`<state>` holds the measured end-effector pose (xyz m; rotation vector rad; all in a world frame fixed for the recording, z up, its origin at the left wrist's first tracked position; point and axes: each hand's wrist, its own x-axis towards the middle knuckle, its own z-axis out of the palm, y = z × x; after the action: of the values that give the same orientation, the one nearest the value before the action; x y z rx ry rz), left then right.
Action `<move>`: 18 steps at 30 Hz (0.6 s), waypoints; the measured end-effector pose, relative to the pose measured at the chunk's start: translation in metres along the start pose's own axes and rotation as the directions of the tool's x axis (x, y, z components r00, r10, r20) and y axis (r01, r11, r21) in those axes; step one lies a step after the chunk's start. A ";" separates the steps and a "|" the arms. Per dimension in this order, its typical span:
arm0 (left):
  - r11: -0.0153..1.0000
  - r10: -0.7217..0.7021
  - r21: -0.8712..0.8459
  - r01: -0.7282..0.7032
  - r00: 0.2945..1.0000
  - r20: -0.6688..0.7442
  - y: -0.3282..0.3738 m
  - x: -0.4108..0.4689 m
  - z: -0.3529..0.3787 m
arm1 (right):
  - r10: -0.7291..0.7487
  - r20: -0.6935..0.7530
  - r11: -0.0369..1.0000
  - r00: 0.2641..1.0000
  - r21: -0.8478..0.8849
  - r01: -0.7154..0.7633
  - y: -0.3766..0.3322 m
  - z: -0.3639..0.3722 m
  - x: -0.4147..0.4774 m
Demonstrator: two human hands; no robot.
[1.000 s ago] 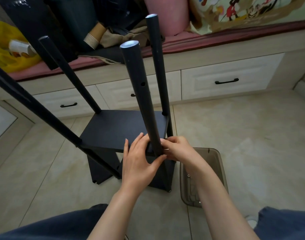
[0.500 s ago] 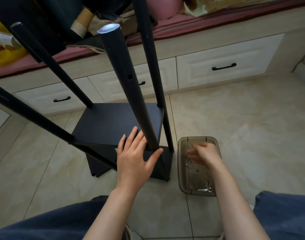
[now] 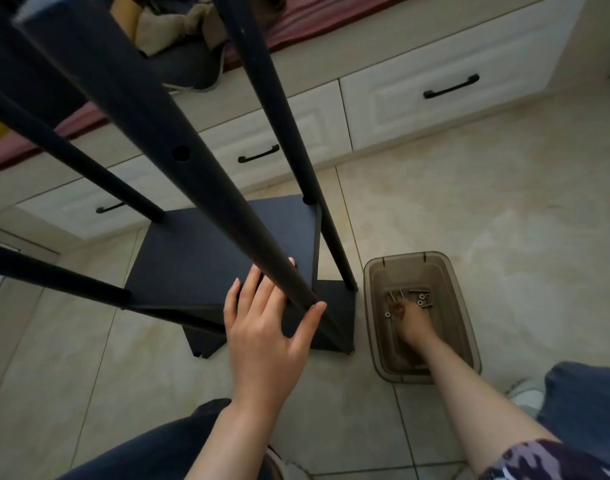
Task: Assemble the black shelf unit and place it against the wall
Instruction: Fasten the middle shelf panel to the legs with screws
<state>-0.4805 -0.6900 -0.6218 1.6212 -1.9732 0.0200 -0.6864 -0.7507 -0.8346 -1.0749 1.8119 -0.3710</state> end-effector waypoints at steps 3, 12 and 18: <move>1.000 -0.010 0.014 0.010 1.000 0.010 0.000 0.000 0.001 | -0.039 0.047 0.995 0.998 -0.089 0.044 -0.002 0.003 0.010; 0.999 -0.008 0.034 0.008 1.000 0.012 0.000 0.001 0.004 | -0.095 0.053 0.971 0.994 -0.217 0.104 -0.002 0.012 0.013; 1.000 -0.011 0.028 0.010 1.000 0.015 0.000 0.000 0.003 | -0.080 0.070 0.963 0.994 -0.251 0.095 -0.001 0.015 0.006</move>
<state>-0.4816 -0.6913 -0.6241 1.6542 -1.9841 0.0313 -0.6745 -0.7532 -0.8453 -1.3329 1.7957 -0.1585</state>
